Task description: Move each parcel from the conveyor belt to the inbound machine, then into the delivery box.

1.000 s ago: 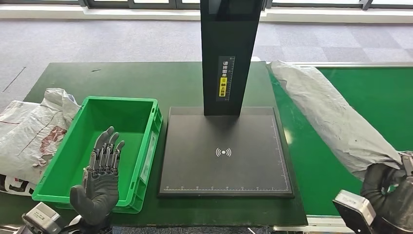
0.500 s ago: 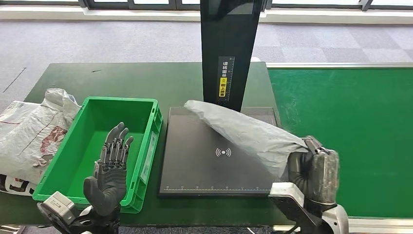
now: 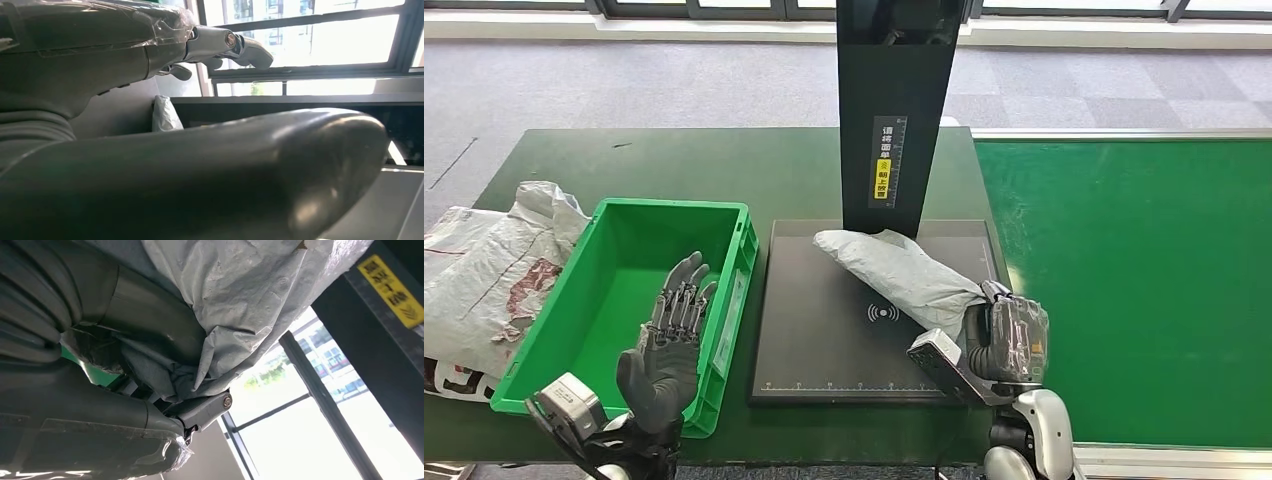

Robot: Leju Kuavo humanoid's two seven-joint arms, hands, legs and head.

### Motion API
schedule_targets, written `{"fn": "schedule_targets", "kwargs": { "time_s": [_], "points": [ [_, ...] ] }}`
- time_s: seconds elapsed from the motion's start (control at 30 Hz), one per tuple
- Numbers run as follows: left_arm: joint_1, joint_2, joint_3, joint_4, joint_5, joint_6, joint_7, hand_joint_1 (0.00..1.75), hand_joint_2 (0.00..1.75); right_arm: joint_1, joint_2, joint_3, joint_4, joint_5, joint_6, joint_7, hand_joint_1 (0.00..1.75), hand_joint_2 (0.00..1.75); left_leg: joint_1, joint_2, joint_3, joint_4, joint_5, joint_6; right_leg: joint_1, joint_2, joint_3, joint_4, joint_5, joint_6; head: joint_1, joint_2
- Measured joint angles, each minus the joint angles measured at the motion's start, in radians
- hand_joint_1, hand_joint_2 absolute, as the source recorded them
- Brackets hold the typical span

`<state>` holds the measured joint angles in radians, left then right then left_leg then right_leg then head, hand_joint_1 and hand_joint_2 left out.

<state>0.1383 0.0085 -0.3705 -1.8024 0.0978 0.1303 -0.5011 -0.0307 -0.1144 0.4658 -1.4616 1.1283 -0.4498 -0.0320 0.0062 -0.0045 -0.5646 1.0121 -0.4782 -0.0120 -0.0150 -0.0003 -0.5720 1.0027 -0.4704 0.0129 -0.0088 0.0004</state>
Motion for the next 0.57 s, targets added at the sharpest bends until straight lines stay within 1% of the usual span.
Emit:
{"fn": "schedule_targets", "kwargs": {
  "time_s": [0.17,0.2,0.3,0.33,0.43,0.53,0.57],
  "points": [
    [-0.002,-0.006,-0.004,0.017,0.03,-0.021,0.021,0.0,0.0,-0.005,0.001,0.0,0.033,0.027,0.001,0.012,1.75,1.75,0.0,0.0,0.0,0.0,0.0,0.0,0.0,0.0,0.0,0.0,0.0,0.0,0.0,0.0],
    [-0.002,-0.007,-0.004,0.019,0.031,-0.021,0.022,0.0,0.0,-0.005,0.001,0.0,0.036,0.029,0.0,0.013,1.52,1.75,0.0,0.0,0.0,0.0,0.0,0.0,0.0,0.0,0.0,0.0,0.0,0.0,0.0,0.0],
    [-0.004,-0.013,-0.004,0.023,0.037,-0.023,0.024,0.0,0.0,0.002,0.001,-0.001,0.04,0.041,-0.018,0.017,0.22,1.75,0.0,0.0,0.0,0.0,0.0,0.0,0.0,0.0,-0.001,0.0,0.0,0.0,0.0,0.0],
    [-0.005,-0.016,-0.004,0.024,0.043,-0.025,0.026,0.0,0.0,0.006,0.002,-0.002,0.041,0.036,-0.031,0.013,0.01,1.75,0.0,0.0,0.0,0.0,0.0,0.0,0.0,0.0,-0.001,0.0,0.0,0.0,0.0,0.0],
    [-0.01,-0.026,-0.004,0.025,0.06,-0.022,0.038,0.0,0.0,0.031,0.01,-0.012,0.029,-0.049,-0.062,-0.046,0.0,1.75,0.0,0.0,0.0,0.0,0.0,0.0,0.0,0.0,-0.001,0.0,0.0,0.0,0.0,0.0],
    [-0.016,-0.033,-0.004,0.027,0.022,0.041,0.041,0.0,0.0,0.067,0.017,-0.016,-0.02,-0.171,-0.054,-0.122,0.0,1.75,0.0,0.0,0.0,0.0,0.0,0.0,0.0,0.0,-0.001,0.0,0.0,0.0,0.0,0.0],
    [-0.017,-0.034,-0.004,0.028,0.011,0.056,0.041,0.0,0.0,0.074,0.018,-0.016,-0.03,-0.191,-0.05,-0.134,0.0,1.75,0.0,0.0,0.0,0.0,0.0,0.0,0.0,0.0,-0.001,0.0,0.0,0.0,0.0,0.0]
  ]
}}
